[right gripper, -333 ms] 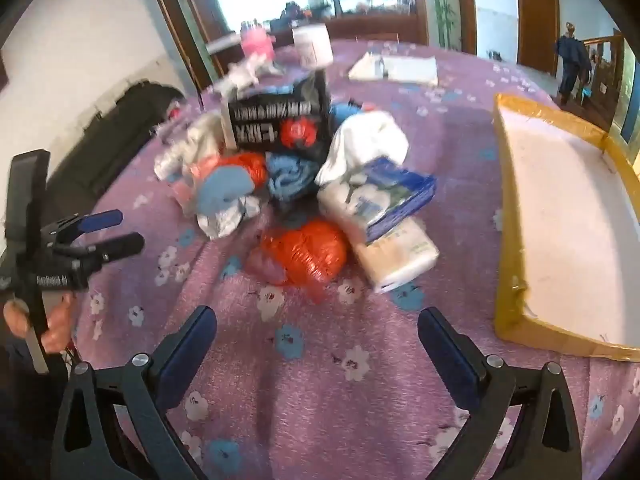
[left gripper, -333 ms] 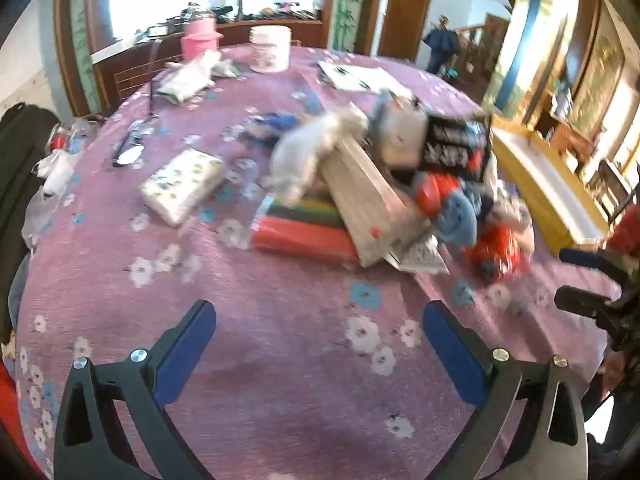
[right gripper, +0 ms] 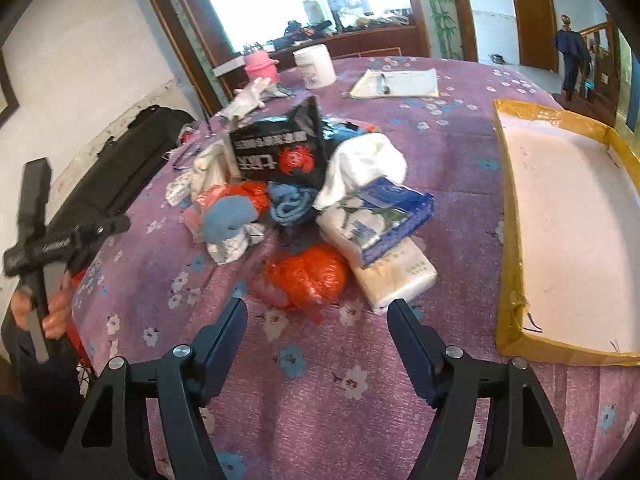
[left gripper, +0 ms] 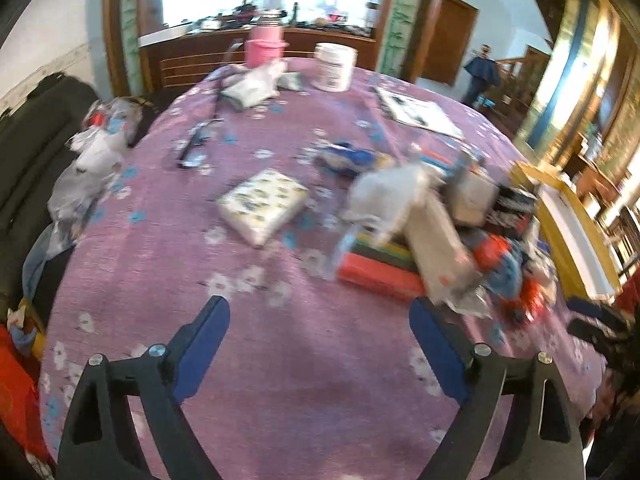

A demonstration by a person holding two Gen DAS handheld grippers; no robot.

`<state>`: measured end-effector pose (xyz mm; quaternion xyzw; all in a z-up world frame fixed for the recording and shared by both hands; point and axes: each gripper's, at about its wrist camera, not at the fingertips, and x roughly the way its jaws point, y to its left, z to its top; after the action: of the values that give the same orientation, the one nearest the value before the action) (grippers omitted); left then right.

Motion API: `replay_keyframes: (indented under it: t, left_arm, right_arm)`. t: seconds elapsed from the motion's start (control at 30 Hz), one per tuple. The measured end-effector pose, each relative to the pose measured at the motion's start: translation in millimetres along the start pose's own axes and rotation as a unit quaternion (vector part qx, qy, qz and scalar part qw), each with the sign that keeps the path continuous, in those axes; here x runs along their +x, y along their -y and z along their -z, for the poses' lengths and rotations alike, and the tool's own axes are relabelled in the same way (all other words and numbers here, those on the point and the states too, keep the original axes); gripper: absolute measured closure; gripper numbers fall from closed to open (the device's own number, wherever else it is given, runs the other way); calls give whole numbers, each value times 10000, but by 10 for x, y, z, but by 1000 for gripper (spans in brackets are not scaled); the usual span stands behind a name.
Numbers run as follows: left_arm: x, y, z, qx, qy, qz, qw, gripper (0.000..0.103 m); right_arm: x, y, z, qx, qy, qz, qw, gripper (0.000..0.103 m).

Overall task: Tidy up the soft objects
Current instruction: 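Grasp the yellow-patterned tissue pack with the left gripper while the right gripper grasps the red bag bundle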

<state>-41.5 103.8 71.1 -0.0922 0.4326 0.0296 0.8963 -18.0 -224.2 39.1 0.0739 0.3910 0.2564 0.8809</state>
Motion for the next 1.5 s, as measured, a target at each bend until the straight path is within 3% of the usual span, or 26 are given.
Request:
replay_keyframes:
  t: [0.17, 0.37, 0.57, 0.73, 0.77, 0.8, 0.87, 0.9, 1.0, 1.2, 1.5]
  left_arm:
    - [379, -318, -380, -75, -487, 2, 9988, 12]
    - [871, -320, -789, 638, -730, -343, 9947, 12]
    - [1215, -273, -910, 1487, -1003, -444, 9828, 12]
    - [1338, -210, -854, 1673, -1031, -516, 9791, 12]
    - [1337, -192, -829, 1665, -997, -572, 9793, 18]
    - [1338, -182, -784, 1620, -981, -646, 9798, 33]
    - [1281, -179, -746, 1380, -899, -685, 9840, 48]
    - [1252, -176, -716, 1265, -864, -784, 9851, 51]
    - [1125, -126, -598, 1055, -770, -947, 9869, 52]
    - [659, 44, -325, 884, -366, -432, 9945, 52]
    - [317, 399, -62, 951, -45, 77, 9954, 52]
  right_arm:
    - [12, -17, 96, 252, 203, -317, 9990, 26]
    - [14, -52, 125, 228, 211, -389, 9988, 26]
    - [-59, -44, 125, 137, 273, -338, 9990, 26]
    - [-4, -37, 130, 186, 229, -340, 9990, 26]
    - [11, -46, 135, 143, 275, -319, 9990, 26]
    - [30, -46, 132, 145, 256, -320, 9991, 26]
    - [69, -50, 119, 128, 220, -284, 9993, 26]
    - [96, -54, 110, 113, 157, -252, 9995, 26]
    - [164, -76, 64, 48, 72, -181, 9998, 26]
    - [348, -139, -32, -140, -97, -42, 9998, 26]
    - [674, -208, -108, -448, -334, 389, 9977, 29]
